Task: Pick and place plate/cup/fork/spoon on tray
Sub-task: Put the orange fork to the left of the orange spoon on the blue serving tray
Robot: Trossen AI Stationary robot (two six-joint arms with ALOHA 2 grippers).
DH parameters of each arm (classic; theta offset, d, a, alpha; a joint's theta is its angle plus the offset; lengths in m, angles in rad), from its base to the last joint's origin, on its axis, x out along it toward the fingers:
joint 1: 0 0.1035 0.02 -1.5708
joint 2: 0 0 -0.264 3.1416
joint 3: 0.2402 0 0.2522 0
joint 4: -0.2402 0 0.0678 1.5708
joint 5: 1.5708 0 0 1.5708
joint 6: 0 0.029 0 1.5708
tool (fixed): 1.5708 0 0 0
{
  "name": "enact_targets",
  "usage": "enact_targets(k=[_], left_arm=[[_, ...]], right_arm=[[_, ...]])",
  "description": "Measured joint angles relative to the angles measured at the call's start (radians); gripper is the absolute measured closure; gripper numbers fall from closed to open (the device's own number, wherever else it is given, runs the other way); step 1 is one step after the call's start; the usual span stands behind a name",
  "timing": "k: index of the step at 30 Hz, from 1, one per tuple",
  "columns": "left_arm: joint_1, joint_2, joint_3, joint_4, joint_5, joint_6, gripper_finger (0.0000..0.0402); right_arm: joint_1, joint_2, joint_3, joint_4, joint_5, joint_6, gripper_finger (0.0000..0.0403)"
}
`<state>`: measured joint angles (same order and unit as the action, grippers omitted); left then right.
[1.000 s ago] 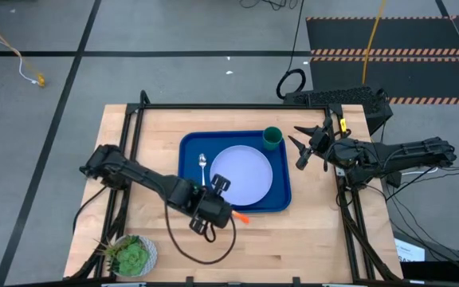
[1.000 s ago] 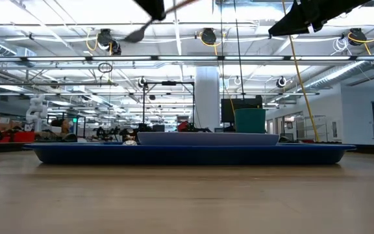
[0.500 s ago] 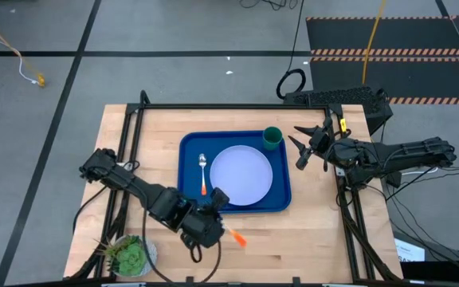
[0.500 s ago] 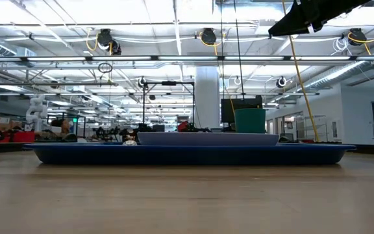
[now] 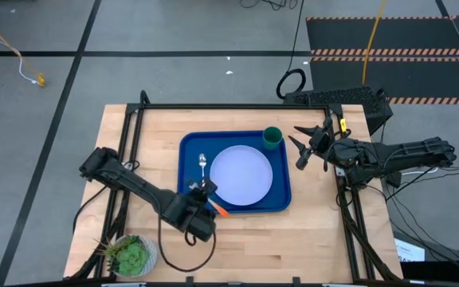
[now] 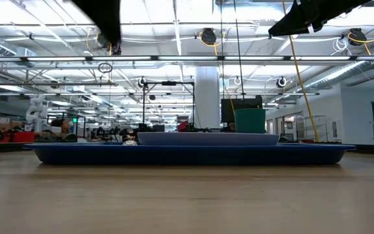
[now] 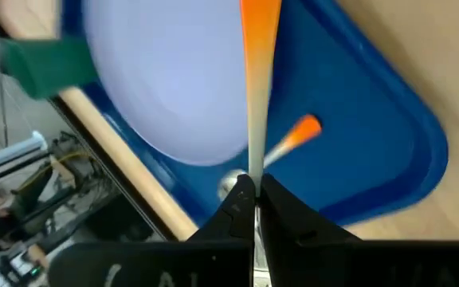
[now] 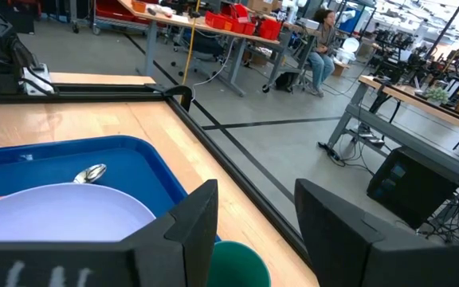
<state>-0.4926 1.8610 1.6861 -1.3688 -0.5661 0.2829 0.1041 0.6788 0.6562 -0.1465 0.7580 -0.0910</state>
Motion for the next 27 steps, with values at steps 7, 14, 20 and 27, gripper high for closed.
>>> enact_targets(k=[7, 14, 20, 27], left_arm=[[0.049, -0.185, -0.289, 0.125, 0.032, -0.009, 0.0399], [0.141, -0.562, -0.588, 0.393, 0.162, 0.161, 0.0399], [0.251, -0.747, -0.784, 0.488, 0.369, 0.453, 0.0399], [0.323, -0.778, -0.879, 0.537, 0.437, 0.782, 0.0398]], right_arm=[[0.000, 0.000, 0.000, 0.001, 0.000, 0.000, 0.0243], [0.000, 0.000, 0.000, 0.007, 0.000, 0.000, 0.0243], [0.000, 0.000, 0.000, 0.007, 0.002, -0.002, 0.0243], [0.000, 0.000, 0.000, 0.007, 0.001, -0.009, 0.0243]])
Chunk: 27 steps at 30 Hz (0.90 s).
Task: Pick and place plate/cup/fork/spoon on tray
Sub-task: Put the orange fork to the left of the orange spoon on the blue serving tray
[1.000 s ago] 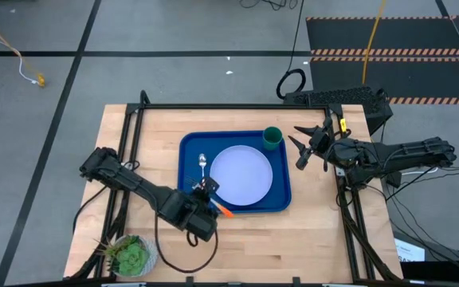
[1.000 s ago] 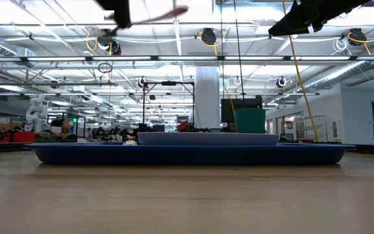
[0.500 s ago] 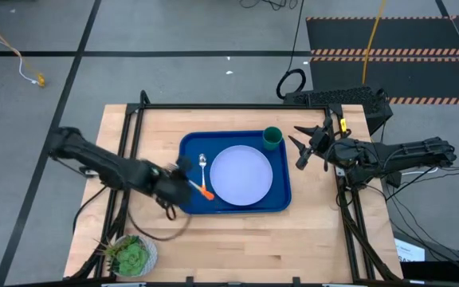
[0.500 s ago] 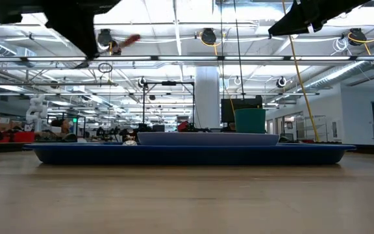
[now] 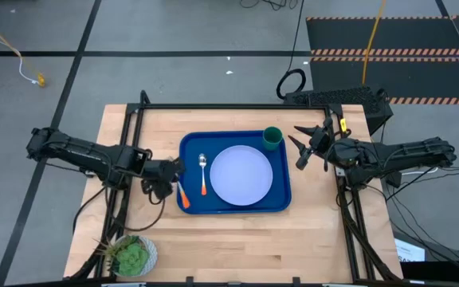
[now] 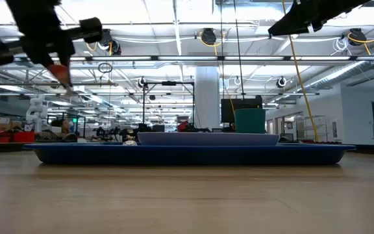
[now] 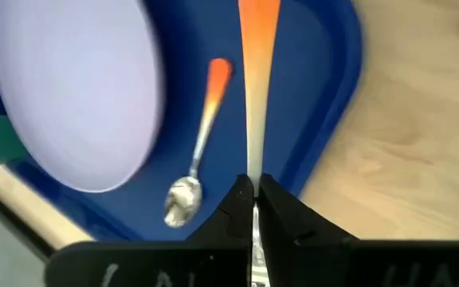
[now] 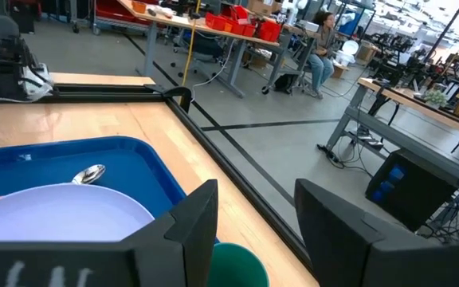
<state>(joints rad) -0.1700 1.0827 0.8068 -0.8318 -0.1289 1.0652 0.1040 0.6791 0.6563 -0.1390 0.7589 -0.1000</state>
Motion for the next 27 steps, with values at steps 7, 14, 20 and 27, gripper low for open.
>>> enact_targets(k=[7, 14, 20, 27], left_arm=[[0.101, 0.122, 0.000, 0.146, 0.115, 0.149, 0.0399], [0.163, 0.277, 0.036, 0.081, 0.103, 0.312, 0.0399], [0.193, 0.299, 0.037, 0.058, 0.101, 0.365, 0.0399], [0.209, 0.345, 0.038, 0.082, 0.092, 0.369, 0.0399]], right_arm=[[0.000, 0.000, 0.000, 0.000, 0.000, 0.061, 0.0243], [0.005, 0.004, 0.000, -0.022, -0.031, 0.238, 0.0243], [0.006, 0.004, 0.000, -0.023, -0.032, 0.295, 0.0243], [0.005, 0.004, 0.000, 0.001, -0.030, 0.244, 0.0243]])
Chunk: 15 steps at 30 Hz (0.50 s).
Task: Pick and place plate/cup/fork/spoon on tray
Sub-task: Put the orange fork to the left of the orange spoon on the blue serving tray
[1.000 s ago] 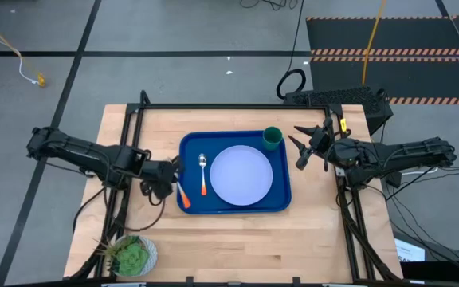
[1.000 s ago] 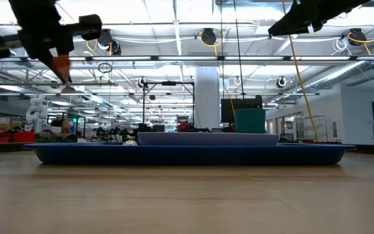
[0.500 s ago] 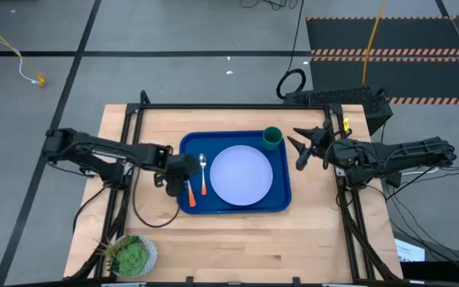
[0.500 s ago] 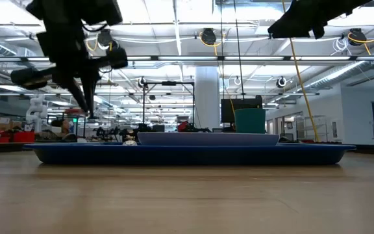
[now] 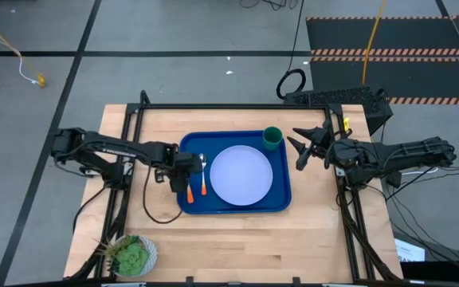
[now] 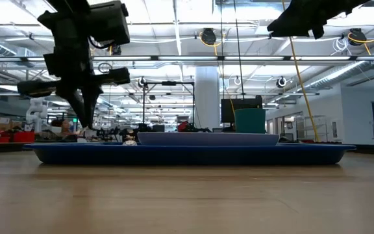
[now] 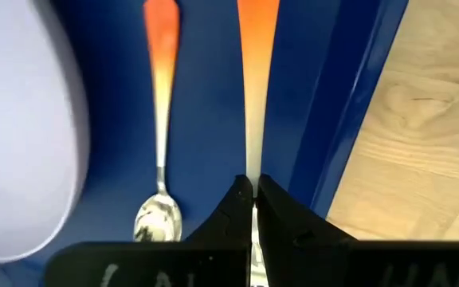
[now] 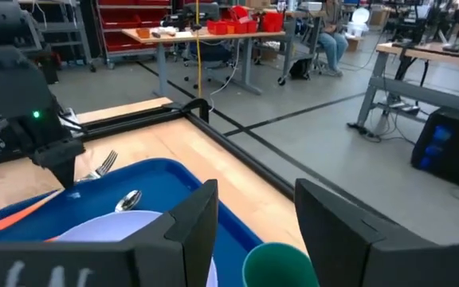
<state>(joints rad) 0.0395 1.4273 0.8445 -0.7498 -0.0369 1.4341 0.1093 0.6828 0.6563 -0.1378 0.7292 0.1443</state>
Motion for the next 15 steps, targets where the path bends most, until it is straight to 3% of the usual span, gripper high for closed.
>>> enact_targets(k=[15], left_arm=[[-0.003, 0.073, 0.001, 0.045, -0.067, 0.093, 0.0399]], right_arm=[[-0.001, 0.000, 0.000, 0.017, 0.002, -0.174, 0.0243]])
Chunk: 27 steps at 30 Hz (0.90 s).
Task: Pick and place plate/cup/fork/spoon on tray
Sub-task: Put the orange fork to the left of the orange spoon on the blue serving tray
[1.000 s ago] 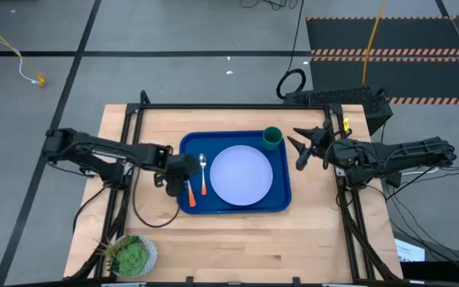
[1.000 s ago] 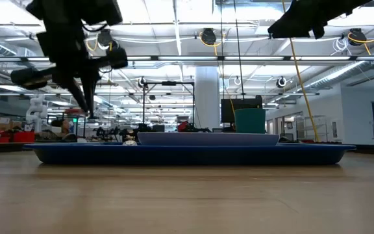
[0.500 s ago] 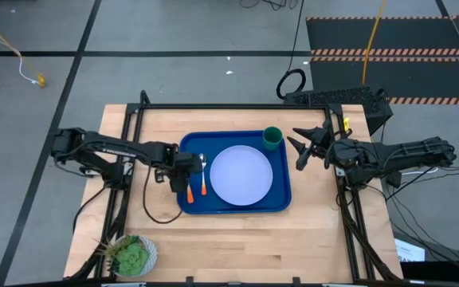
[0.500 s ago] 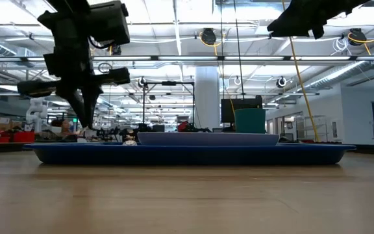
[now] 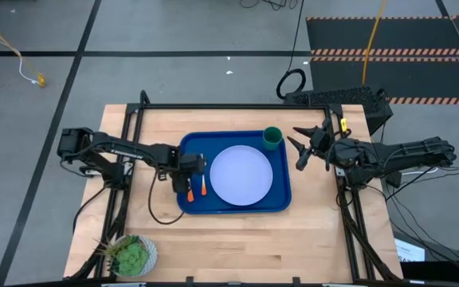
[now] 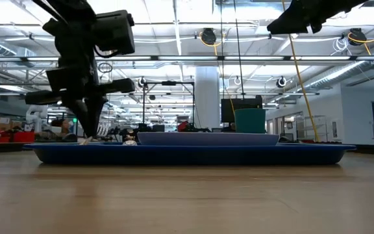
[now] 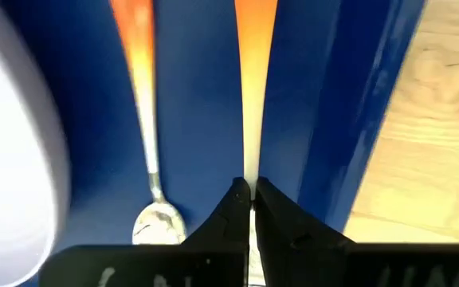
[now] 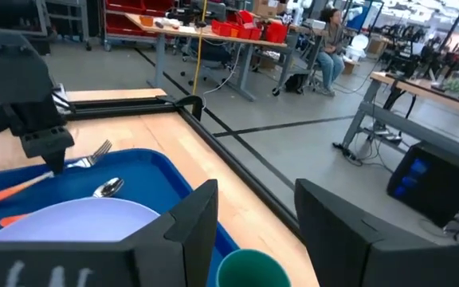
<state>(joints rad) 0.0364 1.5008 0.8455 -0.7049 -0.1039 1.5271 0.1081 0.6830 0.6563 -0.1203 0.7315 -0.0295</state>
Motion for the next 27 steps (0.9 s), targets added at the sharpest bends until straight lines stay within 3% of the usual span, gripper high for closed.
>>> enact_targets(k=[27], left_arm=[[0.016, 0.083, 0.000, 0.054, -0.035, 0.057, 0.0400]], right_arm=[[0.000, 0.000, 0.000, -0.002, -0.003, 0.010, 0.0243]])
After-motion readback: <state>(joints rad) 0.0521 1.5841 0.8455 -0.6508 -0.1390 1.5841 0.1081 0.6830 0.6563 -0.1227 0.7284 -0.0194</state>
